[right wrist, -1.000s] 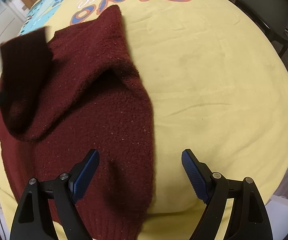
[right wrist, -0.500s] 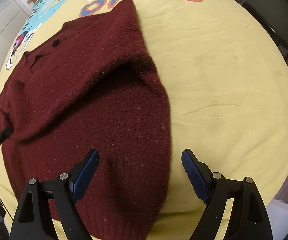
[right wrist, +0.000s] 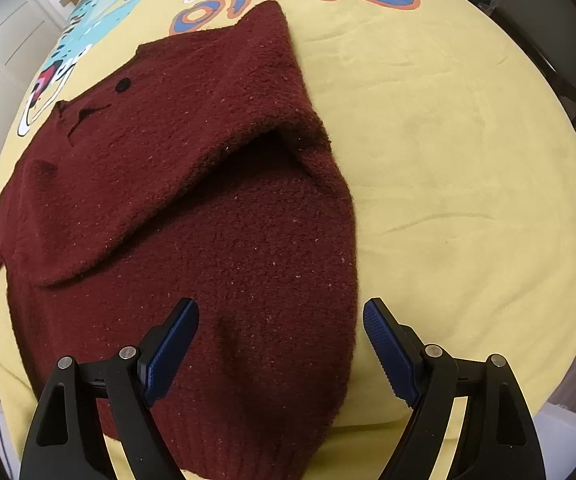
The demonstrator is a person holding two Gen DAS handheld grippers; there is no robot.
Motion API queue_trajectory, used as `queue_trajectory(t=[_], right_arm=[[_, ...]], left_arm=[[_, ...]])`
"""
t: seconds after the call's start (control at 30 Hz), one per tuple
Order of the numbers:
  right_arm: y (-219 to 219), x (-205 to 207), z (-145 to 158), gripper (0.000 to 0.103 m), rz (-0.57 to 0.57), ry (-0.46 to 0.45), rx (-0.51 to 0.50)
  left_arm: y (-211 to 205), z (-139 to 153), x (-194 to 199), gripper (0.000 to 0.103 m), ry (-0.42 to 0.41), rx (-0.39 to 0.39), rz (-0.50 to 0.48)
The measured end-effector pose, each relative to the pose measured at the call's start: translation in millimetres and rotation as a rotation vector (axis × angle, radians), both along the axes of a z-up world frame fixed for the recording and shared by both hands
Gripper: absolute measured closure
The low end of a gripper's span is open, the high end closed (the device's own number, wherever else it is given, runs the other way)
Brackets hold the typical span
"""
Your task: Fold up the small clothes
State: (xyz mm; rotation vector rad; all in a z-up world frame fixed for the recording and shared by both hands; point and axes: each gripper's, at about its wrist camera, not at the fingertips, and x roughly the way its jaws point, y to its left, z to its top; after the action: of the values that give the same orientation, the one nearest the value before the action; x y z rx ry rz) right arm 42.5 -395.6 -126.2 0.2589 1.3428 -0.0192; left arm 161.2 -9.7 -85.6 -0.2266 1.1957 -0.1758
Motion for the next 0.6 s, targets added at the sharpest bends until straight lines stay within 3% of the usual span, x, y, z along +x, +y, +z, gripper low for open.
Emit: queue_trajectory(t=[0.13, 0.23, 0.43, 0.47, 0.5, 0.6], right_arm=[[1.6, 1.5, 0.1, 0.018, 0.004, -0.002, 0.006], [3.2, 4.6, -3.1, 0.018, 0.017, 0.014, 0.009], [6.0, 12.3, 0.2, 0.018, 0.042, 0.03, -0.031], [6.3, 13.1, 1.2, 0.018, 0.041, 0.028, -0.033], [7.2, 13.8, 2.1, 0.018, 0.04, 0.026, -0.034], [12.7, 14.9, 1.2, 0.018, 0.042, 0.03, -0.033]], left_arm=[[-23.3, -33.2, 14.2, 0.007, 0.069, 0.093, -0.077], [-27.7, -60.1, 17.8, 0.007, 0.131, 0.125, -0.056], [-31.9, -71.1, 13.0, 0.011, 0.136, 0.145, -0.036], [-36.1, -71.8, 13.1, 0.025, 0.136, 0.149, -0.046], [-38.4, -70.0, 11.9, 0.047, 0.126, 0.156, -0.054], [-48.0, -63.9, 7.6, 0.076, 0.09, 0.185, -0.084]])
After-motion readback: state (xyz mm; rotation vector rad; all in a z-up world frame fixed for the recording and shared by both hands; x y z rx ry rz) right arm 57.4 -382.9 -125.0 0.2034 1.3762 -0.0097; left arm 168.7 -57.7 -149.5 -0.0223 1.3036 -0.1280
